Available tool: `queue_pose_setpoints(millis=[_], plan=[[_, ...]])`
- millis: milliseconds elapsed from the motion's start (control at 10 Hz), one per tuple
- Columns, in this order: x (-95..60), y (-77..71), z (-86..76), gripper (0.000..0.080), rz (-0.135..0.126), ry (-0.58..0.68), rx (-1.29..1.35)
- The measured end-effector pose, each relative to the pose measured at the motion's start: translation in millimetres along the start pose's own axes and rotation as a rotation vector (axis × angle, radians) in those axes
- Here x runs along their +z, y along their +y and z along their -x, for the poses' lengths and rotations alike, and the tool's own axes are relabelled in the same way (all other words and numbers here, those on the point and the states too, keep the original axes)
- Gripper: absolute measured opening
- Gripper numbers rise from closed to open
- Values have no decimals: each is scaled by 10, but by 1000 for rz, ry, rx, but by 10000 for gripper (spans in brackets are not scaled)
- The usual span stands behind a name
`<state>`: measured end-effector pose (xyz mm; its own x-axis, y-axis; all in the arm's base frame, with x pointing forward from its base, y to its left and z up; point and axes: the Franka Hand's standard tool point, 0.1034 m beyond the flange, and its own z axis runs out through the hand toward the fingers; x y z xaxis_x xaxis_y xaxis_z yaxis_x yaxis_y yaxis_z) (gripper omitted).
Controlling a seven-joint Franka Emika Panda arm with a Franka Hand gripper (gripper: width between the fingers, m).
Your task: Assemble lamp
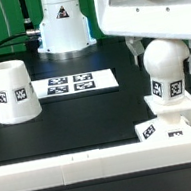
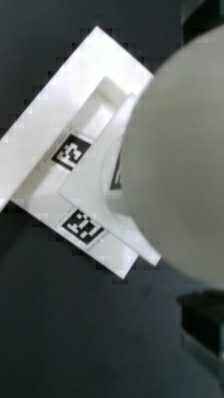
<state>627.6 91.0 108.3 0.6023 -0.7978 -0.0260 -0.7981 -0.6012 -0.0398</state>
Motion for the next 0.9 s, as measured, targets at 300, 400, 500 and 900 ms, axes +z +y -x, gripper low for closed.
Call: queue_pose_setpoints(millis=[300,400,500,900], plan=[[-54,-54,64,697,-4,8,-311],[-57,-63,71,697,-6,10,-421],[-58,-62,54,699,-9,14,-548],[-54,-38,15,699,-6,15,-815]])
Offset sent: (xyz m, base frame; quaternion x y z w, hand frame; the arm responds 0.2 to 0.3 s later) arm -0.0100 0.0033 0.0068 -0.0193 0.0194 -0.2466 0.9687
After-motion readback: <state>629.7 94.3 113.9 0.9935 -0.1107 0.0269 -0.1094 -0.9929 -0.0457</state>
